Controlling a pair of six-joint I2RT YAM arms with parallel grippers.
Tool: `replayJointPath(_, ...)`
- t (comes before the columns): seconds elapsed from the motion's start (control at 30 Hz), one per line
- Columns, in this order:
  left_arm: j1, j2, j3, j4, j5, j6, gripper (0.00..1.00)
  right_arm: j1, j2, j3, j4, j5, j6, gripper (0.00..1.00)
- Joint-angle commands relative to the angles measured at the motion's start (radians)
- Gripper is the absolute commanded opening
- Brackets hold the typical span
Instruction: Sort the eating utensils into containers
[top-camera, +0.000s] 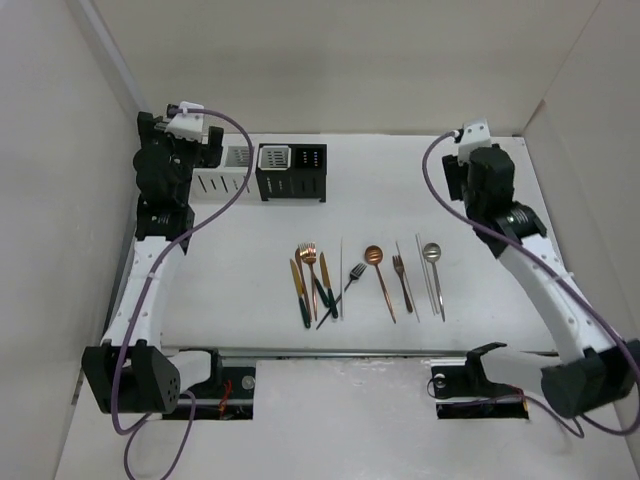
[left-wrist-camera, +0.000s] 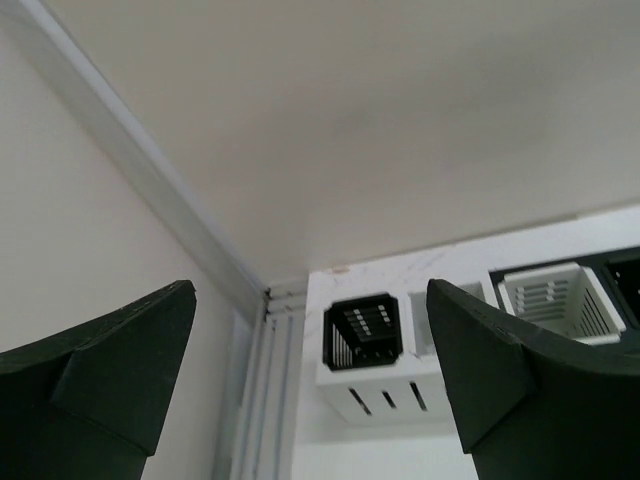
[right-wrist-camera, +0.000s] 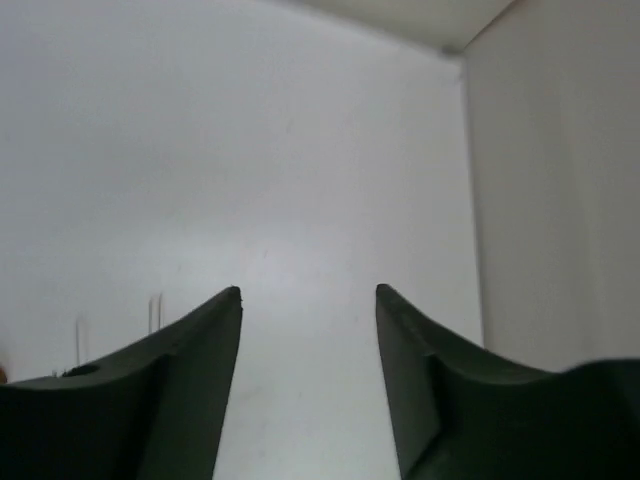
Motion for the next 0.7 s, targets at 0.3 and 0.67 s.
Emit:
replayJointPath(0.3,-0.011,-0.055,-0.022,-0.292,0.07,-0.177,1.0,-0.101,0.338,0.03,-0.557,-0.398,0.325,0.36)
replayJointPath(0.67,-0.011,-0.119,-0.087,-0.272,0.003,-0.157,1.0,-0.093,0.602,0.048,-0.591,-0.425,0.341,0.41)
